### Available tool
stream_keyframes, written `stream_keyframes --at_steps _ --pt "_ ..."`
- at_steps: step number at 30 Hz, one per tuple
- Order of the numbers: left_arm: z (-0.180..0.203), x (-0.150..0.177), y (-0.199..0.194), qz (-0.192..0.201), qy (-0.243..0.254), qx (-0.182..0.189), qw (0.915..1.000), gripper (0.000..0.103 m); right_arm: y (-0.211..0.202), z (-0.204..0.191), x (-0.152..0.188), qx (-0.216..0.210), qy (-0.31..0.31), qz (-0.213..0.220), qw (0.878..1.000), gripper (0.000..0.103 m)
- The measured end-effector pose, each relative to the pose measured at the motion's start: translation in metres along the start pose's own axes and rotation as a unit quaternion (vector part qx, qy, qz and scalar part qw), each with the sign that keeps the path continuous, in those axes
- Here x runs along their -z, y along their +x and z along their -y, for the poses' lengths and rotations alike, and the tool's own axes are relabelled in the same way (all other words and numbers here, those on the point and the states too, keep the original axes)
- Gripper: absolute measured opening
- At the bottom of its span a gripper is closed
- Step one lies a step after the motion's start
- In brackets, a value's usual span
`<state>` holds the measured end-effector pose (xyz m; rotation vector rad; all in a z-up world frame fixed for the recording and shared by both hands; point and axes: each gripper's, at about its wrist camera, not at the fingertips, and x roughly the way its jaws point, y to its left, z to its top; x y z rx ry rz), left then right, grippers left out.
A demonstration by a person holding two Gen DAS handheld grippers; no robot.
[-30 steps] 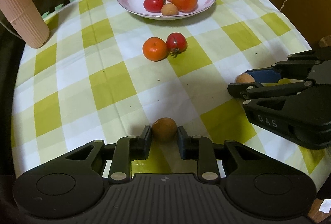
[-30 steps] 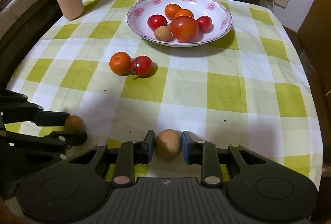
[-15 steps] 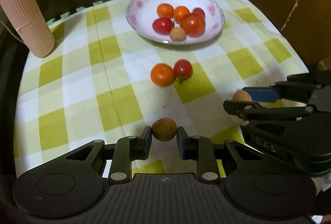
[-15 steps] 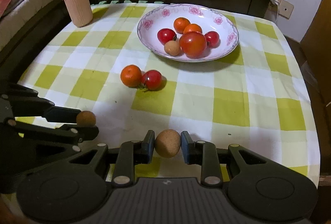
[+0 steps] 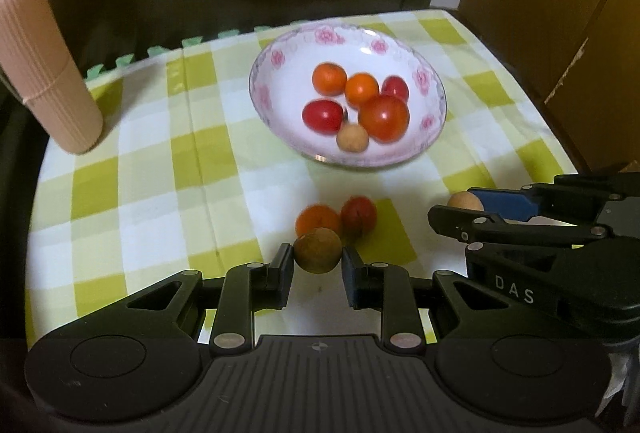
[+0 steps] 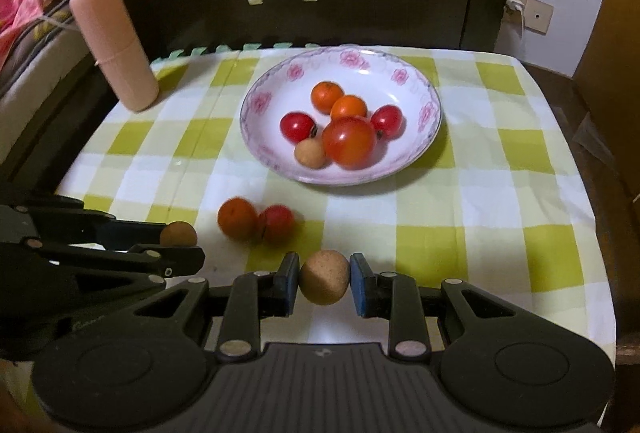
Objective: Organize fruits
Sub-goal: 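Lift both brown fruits and carry them toward the white bowl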
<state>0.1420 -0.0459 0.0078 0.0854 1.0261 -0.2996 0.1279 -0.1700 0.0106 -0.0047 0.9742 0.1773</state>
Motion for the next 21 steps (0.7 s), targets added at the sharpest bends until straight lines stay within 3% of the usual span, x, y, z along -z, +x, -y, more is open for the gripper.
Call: stream_keyframes --at_steps 21 --pt "-0.005 -0.061 0.022 0.017 -0.014 0.010 0.9997 0.034 0.029 0.026 -0.058 0.007 0.026 0.011 1.000 0.026"
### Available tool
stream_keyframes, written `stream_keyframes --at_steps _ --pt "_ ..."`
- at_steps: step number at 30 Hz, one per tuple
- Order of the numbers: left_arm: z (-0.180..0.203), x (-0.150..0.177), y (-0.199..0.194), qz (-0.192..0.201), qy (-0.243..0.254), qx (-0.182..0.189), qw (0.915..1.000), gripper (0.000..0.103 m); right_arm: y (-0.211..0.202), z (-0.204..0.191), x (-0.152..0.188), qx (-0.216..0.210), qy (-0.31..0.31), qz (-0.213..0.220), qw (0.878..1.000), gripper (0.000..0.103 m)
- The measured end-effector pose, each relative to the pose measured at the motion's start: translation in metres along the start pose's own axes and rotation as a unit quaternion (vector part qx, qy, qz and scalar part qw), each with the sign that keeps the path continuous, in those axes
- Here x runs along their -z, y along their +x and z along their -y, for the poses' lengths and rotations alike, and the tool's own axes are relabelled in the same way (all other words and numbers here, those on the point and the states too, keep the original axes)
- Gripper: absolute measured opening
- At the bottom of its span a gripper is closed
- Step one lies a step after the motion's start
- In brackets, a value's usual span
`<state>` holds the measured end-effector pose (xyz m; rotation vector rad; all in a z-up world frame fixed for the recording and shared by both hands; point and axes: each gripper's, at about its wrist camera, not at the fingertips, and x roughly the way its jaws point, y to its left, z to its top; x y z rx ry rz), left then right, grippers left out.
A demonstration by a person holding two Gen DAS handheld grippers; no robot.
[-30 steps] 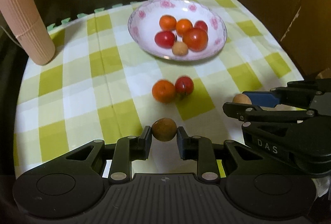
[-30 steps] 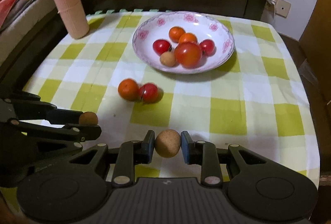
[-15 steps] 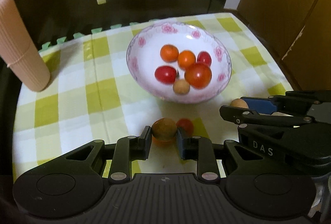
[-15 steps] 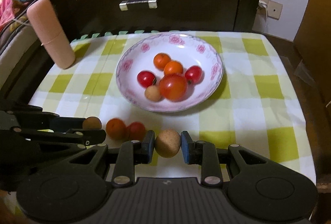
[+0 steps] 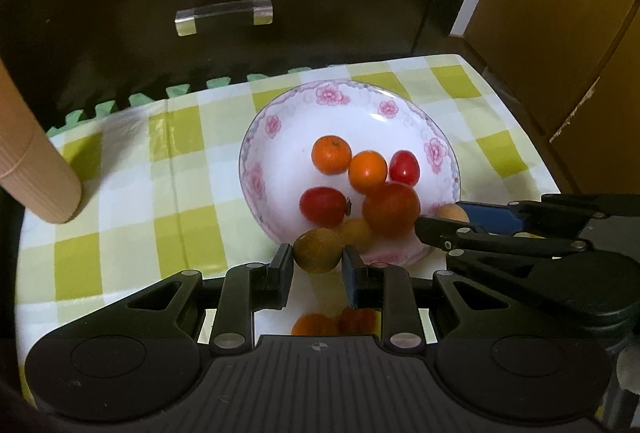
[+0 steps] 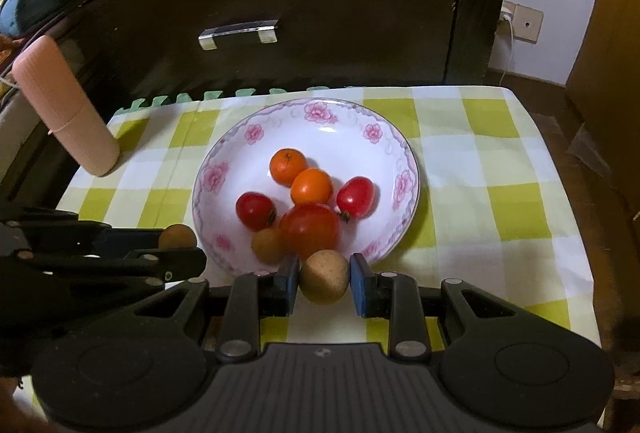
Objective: Organize fruits
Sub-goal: 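Lift both brown fruits and carry them toward the white bowl, then lower both brown fruits into the bowl and open both grippers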
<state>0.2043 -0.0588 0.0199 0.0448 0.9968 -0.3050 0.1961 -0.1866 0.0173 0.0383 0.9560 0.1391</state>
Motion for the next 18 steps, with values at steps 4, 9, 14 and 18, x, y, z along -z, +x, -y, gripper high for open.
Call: stream_keyframes --at_steps 4,9,14,18 --pt "0.001 -0.008 0.005 0.001 -0.001 0.006 1.0000 0.034 0.007 0.005 -0.006 0.001 0.006 -0.001 1.000 0.026" --pt "0.001 -0.014 0.010 -0.001 -0.001 0.010 0.9999 0.034 0.013 0.011 -0.012 0.001 0.016 -0.003 1.000 0.026" --pt "0.000 -0.017 0.016 -0.005 -0.008 0.014 0.9999 0.034 0.015 0.012 -0.017 -0.003 0.020 -0.003 1.000 0.026" --pt "-0.003 -0.020 0.018 -0.006 -0.016 0.021 0.9996 0.034 0.016 0.013 -0.020 -0.004 0.023 0.001 1.000 0.026"
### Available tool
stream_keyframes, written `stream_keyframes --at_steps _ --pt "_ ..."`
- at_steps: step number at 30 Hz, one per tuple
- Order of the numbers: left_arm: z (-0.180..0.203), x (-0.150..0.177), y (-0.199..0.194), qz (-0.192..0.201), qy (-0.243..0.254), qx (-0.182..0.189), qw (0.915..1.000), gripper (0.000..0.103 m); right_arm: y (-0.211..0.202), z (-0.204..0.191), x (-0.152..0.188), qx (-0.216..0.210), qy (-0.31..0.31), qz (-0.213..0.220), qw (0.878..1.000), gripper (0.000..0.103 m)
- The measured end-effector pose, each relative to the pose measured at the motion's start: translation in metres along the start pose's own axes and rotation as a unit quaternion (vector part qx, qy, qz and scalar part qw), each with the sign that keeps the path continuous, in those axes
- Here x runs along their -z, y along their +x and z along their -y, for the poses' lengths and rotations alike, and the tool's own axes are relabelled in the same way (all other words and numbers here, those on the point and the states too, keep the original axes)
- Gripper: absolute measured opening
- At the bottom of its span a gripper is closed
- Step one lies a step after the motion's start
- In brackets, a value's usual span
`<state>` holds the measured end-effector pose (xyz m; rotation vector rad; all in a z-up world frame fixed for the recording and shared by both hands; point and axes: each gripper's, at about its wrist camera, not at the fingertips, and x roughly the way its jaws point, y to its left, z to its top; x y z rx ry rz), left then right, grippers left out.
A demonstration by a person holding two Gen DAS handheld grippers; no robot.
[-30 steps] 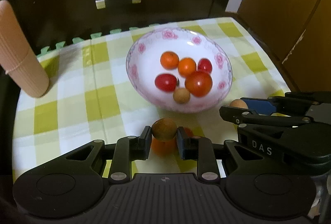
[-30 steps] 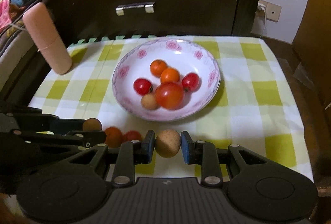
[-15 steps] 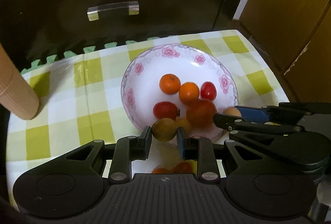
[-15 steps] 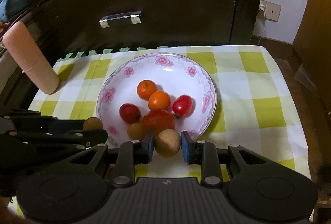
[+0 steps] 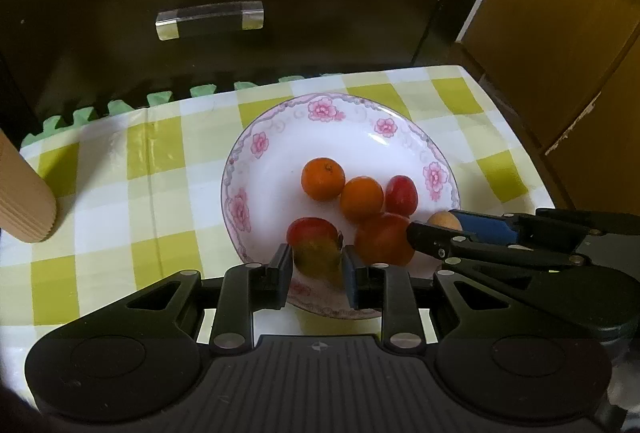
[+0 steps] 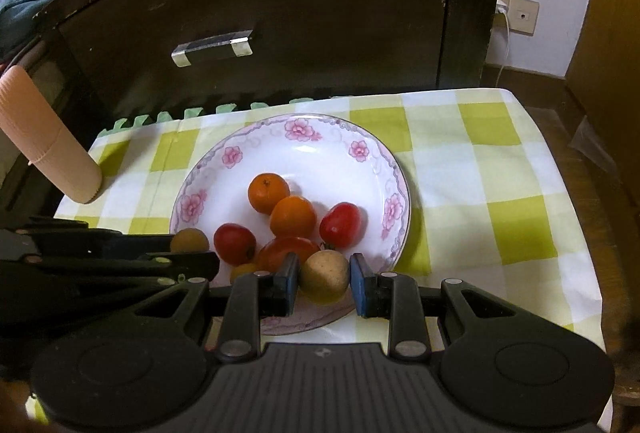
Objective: Organize fruits
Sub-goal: 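Lower both brown fruits into the bowl and open both grippers, then withdraw both open grippers from the bowl toward the tangerine and tomato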
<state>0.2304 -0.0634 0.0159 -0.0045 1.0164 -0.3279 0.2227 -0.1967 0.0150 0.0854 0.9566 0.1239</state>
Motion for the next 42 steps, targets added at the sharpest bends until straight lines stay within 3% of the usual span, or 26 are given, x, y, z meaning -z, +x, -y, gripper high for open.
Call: stream_keyframes --at_steps 11,31,42 --pt "-0.002 0.000 -0.002 0.001 -0.001 -0.001 1.0000 0.035 0.001 0.000 -0.002 0.000 0.002 0.001 1.000 0.026" --pt "-0.004 0.016 -0.021 0.008 0.000 -0.008 0.9999 0.048 -0.015 0.001 -0.002 -0.002 0.015 0.022 1.000 0.030" --pt "-0.010 0.046 -0.033 -0.008 0.007 -0.023 0.9997 0.054 -0.040 -0.018 0.029 -0.017 -0.002 0.014 1.000 0.030"
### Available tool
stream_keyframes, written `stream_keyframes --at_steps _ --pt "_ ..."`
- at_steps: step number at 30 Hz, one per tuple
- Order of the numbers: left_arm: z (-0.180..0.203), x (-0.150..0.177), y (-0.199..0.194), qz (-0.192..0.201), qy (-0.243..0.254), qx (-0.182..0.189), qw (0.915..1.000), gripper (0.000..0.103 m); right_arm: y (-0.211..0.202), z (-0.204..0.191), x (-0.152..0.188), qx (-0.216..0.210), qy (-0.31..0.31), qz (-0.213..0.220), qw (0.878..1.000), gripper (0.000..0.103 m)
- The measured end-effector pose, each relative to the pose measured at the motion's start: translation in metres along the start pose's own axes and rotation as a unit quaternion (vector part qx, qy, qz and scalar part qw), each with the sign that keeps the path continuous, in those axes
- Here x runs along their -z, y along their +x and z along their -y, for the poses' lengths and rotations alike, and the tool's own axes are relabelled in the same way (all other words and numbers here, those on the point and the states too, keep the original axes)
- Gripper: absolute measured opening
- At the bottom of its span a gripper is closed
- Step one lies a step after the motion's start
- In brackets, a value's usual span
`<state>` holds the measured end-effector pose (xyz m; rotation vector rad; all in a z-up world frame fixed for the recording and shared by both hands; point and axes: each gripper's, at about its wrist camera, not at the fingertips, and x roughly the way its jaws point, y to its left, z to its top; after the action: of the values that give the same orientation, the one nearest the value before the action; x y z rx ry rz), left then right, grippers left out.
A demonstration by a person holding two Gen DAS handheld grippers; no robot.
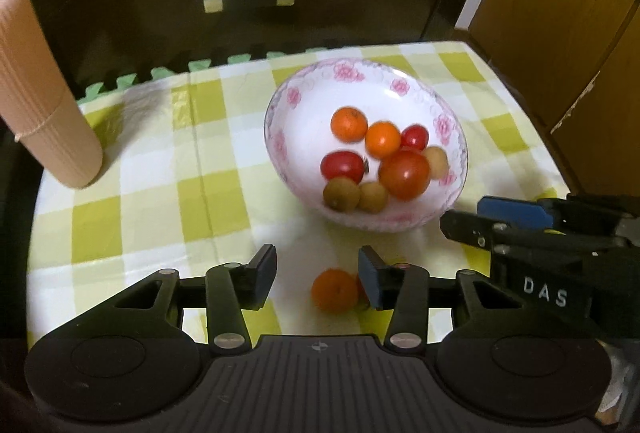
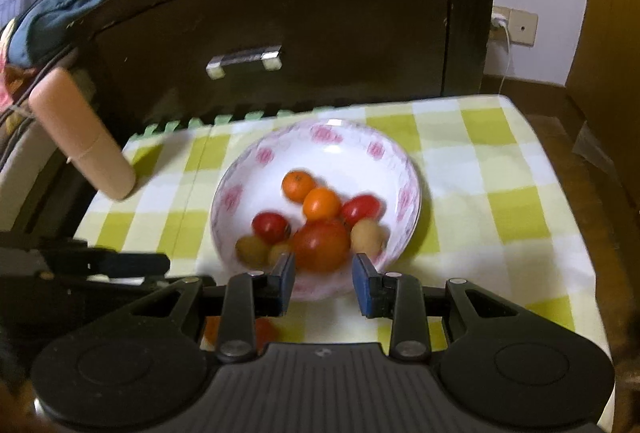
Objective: Organize fruits
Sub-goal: 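Withdraw both open grippers from the bowl toward the tangerine and tomato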
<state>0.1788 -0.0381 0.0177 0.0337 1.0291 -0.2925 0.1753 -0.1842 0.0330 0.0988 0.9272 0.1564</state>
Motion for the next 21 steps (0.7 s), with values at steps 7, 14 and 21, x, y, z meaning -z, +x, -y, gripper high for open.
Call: stream_keyframes --at_steps 7,14,21 --pt "0.007 0.013 0.016 -0.026 0.024 -0.001 0.9994 0.054 -0.006 -0.001 0.020 0.006 -0.001 -0.019 1.000 0.030" --pt "0.015 0.020 0.034 -0.041 0.061 0.003 0.9973 0.054 -0.004 0.005 0.027 0.003 0.005 -0.030 1.000 0.030" --pt "0.016 0.021 0.043 -0.041 0.074 0.003 0.9964 0.056 0.002 0.000 0.028 -0.004 0.000 -0.039 0.999 0.030"
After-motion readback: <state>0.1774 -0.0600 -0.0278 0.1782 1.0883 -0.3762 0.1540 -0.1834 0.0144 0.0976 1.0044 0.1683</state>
